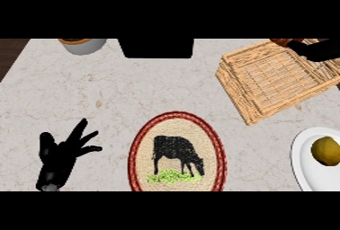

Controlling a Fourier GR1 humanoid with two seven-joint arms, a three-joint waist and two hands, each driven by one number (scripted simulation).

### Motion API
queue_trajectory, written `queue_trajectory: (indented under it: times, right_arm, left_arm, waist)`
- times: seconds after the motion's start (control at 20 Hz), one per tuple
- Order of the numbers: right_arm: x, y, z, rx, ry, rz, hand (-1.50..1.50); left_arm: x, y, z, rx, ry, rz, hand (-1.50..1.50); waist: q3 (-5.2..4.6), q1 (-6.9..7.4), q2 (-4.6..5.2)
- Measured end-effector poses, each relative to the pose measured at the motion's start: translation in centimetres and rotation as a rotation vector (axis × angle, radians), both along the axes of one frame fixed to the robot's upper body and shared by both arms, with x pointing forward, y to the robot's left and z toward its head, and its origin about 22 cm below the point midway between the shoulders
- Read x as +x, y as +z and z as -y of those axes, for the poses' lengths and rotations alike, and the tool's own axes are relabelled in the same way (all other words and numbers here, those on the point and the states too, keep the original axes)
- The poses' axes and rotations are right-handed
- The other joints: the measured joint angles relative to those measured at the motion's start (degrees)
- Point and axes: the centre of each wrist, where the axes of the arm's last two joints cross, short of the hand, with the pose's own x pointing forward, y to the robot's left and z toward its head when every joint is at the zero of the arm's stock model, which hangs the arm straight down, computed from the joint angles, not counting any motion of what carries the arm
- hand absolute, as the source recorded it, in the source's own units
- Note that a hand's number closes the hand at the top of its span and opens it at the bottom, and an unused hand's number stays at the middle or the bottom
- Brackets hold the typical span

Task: Pick the croissant from the placemat and place it in the basket

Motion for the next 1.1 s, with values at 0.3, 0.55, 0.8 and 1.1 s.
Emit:
queue_trajectory:
  times: [0.3, 0.55, 0.8, 1.1]
  right_arm:
    - [1.4, -2.6, 2.5, -0.052, -0.08, -0.016, 1.5]
    - [1.6, -4.2, 4.8, -0.202, -0.126, -0.016, -1.5]
    - [1.6, -4.6, 6.8, -0.273, -0.113, 0.012, -1.5]
    - [2.0, -3.1, 8.3, -0.221, -0.132, 0.068, -1.5]
  left_arm:
    - [0.0, 0.0, 0.0, -0.002, -0.001, 0.005, 0.0]
    - [0.0, 0.2, 0.1, 0.004, -0.001, 0.001, 0.0]
    - [0.3, -0.1, -0.4, 0.001, -0.001, 0.004, 0.0]
    - [0.1, -0.2, -0.1, -0.006, 0.003, 0.006, 0.0]
  waist:
    - [0.03, 0.16, 0.15]
    - [0.07, 0.27, 0.19]
    - [0.12, 0.07, 0.04]
    - [0.07, -0.03, -0.07]
